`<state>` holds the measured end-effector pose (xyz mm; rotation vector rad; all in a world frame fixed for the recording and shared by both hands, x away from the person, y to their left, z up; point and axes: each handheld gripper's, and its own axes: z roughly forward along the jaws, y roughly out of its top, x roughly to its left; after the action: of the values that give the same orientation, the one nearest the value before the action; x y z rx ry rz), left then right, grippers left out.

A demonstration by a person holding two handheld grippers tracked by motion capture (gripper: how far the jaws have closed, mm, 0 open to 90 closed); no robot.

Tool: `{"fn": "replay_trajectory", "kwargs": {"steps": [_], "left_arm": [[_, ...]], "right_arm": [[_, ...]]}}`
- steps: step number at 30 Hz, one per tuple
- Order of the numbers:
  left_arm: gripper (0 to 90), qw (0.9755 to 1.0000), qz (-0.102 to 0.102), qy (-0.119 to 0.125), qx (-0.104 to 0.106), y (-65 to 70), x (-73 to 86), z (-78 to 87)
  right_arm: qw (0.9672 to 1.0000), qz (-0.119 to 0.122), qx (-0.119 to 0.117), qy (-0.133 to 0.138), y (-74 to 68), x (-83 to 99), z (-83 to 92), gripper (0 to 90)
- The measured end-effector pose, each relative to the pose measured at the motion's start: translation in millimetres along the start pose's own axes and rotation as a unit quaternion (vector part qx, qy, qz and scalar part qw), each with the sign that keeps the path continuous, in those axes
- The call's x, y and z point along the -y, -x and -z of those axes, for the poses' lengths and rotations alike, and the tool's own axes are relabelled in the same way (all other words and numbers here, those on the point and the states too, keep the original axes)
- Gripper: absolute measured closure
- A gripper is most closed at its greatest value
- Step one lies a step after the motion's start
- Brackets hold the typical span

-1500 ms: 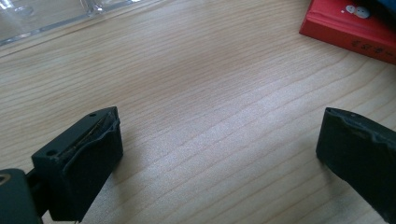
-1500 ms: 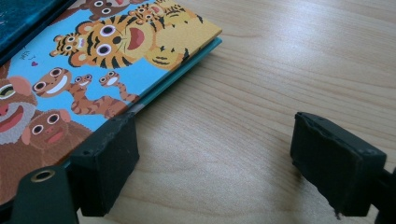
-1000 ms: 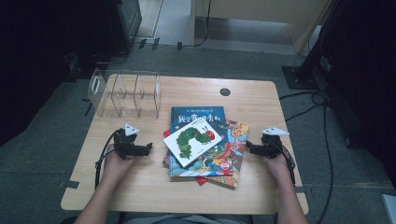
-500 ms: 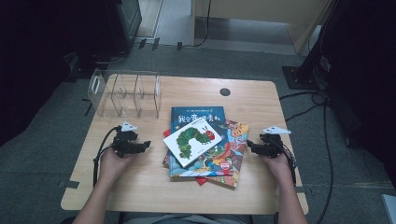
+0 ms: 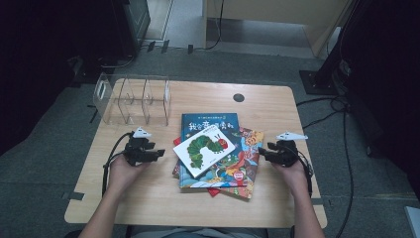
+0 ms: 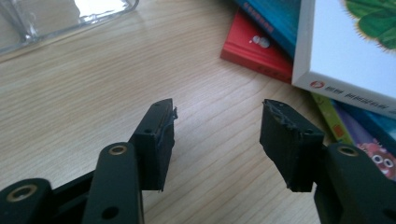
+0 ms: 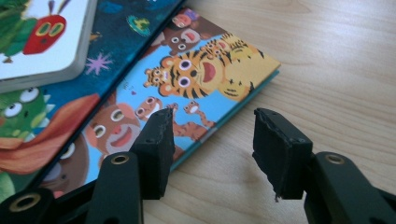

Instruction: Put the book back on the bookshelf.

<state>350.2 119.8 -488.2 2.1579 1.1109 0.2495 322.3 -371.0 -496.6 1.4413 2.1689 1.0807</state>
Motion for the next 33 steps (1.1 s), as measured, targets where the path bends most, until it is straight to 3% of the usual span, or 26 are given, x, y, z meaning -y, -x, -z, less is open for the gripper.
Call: {"fn": "replay_trajectory", "kwargs": {"steps": [15,28,33], "left_arm": [[63.5,0.9997,-0.011,-0.002,0.021,4.4,-12.5,-2.9],[85.7,0.9976,-0.01,-0.018,0.066,2.0,-27.2,-16.4],[88.5,0.9973,-0.018,-0.015,0.07,2.9,-30.0,-18.2]], "right_arm": [[0.9994,-0.003,-0.035,0.006,-17.3,-7.7,0.4,65.1],[0.998,0.006,-0.063,0.002,-41.1,-11.7,-4.3,83.6],[0.9974,0.012,-0.07,0.003,-48.6,-13.2,-4.3,90.0]]}}
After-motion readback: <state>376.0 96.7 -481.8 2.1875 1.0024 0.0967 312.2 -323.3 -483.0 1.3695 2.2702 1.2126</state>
